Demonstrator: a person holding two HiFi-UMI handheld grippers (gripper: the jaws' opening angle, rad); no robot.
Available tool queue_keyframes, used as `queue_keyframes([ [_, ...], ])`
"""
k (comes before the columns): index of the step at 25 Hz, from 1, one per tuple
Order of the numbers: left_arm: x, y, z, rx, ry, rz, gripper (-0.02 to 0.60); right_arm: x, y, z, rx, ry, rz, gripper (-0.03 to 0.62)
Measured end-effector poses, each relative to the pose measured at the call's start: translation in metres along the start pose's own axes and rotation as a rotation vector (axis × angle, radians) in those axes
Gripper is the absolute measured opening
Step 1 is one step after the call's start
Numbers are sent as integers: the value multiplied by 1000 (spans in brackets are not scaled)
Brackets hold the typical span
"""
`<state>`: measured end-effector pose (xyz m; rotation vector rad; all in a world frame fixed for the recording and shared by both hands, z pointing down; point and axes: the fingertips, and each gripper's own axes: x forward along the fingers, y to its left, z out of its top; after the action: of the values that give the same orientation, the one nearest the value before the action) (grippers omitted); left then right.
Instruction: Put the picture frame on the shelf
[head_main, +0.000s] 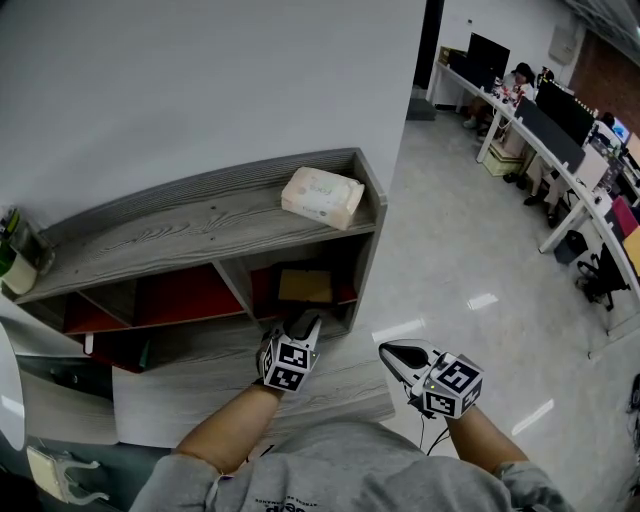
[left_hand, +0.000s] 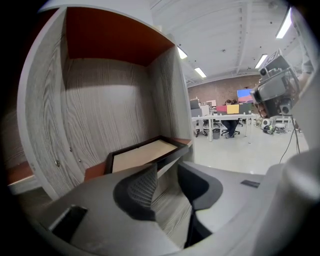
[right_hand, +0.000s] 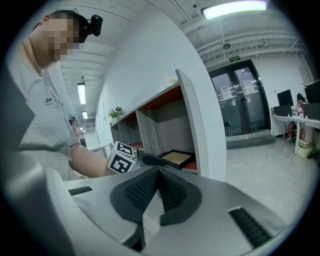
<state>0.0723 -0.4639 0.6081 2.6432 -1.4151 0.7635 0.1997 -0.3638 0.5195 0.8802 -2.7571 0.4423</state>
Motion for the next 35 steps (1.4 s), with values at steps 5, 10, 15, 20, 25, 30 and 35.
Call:
queue_keyframes([
  [5,2,-5,5,9,-1,-18,132,1,0,1,-2,-2,5,11],
  [10,10,-8,14,29,10,-34,132,1,-1,2,-4,-5,7,11],
  [15,21,-4,19,14,33,-42,132,0,-3,2,-3,-4,3,11],
  [20,26,-2,22,-1,37,-50,121,-5,-6,3,-3,-8,-5,11],
  [25,24,-1,18,-7,38,-37,120,-8,-6,5,-4,-13,-6,11],
  [30,11,0,27,-21,-7,-33,120,-9,-3,7,-9,-19,-1,11],
  [35,-17,-1,39,-102,-109,-52,120,-12,0,12,-26,-28,8,11],
])
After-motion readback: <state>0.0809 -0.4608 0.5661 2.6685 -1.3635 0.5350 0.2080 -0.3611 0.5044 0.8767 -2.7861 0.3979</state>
